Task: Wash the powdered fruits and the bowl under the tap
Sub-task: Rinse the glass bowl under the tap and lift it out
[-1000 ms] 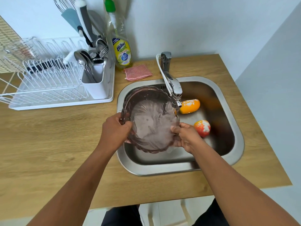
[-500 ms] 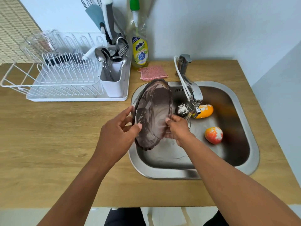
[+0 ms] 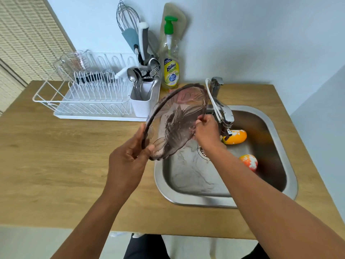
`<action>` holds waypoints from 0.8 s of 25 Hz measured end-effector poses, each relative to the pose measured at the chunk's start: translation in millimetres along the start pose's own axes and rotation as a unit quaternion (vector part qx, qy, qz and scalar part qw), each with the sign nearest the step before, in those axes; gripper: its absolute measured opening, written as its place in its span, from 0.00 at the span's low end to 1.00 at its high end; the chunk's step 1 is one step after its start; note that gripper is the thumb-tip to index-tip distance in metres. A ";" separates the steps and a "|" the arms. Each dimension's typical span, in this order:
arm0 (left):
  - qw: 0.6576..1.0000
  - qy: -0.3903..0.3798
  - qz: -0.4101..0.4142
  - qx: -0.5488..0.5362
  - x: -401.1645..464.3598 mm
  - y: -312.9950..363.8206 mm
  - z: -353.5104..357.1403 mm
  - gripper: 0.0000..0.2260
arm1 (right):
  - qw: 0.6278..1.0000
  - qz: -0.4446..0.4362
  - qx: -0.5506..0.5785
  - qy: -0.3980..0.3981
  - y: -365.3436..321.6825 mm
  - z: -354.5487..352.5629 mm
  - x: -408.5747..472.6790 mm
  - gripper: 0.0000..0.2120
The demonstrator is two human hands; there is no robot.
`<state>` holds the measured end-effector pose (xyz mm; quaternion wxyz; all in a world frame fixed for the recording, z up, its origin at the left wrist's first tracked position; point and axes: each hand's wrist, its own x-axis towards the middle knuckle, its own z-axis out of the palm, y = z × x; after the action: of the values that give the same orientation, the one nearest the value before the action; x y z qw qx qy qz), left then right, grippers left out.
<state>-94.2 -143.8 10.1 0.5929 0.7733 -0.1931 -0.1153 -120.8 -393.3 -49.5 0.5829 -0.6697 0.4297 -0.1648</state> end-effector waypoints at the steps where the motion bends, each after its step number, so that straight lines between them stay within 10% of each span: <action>1: 1.000 0.010 -0.002 -0.016 0.8 0.8 -3.7 0.24 | 1.000 -0.024 0.003 0.001 -6.8 -3.4 -1.2 0.04; 20: 0.989 -0.016 -0.011 -0.148 46.1 63.5 0.8 0.13 | 0.969 -0.230 0.041 0.082 -104.7 -125.0 -69.2 0.09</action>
<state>-63.3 -178.6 73.3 0.6961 0.6775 -0.1747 -0.1609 -210.7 -425.1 99.7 0.5192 -0.7099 0.3034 -0.3666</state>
